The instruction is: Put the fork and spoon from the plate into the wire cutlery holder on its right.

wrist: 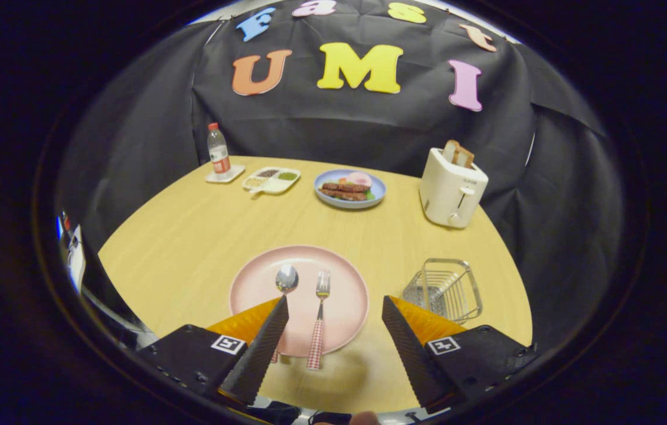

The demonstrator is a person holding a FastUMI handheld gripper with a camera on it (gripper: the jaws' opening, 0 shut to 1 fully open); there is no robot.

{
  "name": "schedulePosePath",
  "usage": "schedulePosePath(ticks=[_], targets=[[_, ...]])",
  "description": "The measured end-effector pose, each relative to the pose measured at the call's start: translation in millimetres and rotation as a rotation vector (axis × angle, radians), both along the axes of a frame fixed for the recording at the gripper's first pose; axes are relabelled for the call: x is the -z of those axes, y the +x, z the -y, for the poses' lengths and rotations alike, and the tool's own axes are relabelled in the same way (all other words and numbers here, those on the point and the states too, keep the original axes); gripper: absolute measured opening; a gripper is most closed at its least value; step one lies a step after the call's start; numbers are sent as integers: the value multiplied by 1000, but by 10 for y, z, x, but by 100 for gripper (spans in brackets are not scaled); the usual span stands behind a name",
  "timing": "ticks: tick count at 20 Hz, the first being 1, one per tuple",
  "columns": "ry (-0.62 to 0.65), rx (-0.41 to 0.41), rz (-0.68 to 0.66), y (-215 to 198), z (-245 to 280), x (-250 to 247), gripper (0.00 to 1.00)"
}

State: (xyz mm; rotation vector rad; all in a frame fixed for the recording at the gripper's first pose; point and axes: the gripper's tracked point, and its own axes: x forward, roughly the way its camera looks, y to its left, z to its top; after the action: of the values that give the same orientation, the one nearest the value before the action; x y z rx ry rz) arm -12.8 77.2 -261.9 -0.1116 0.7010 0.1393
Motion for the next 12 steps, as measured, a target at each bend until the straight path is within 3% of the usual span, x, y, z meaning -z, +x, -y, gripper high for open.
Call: schedulePosePath(ticks=[2,4,10,12], targets=[[-17,-9,-53,-15,-45,202,95],[-19,-9,-104,17,-101,370,87],[-7,25,-219,45,-103,689,43],[4,22,-246,29,-118,726,23]])
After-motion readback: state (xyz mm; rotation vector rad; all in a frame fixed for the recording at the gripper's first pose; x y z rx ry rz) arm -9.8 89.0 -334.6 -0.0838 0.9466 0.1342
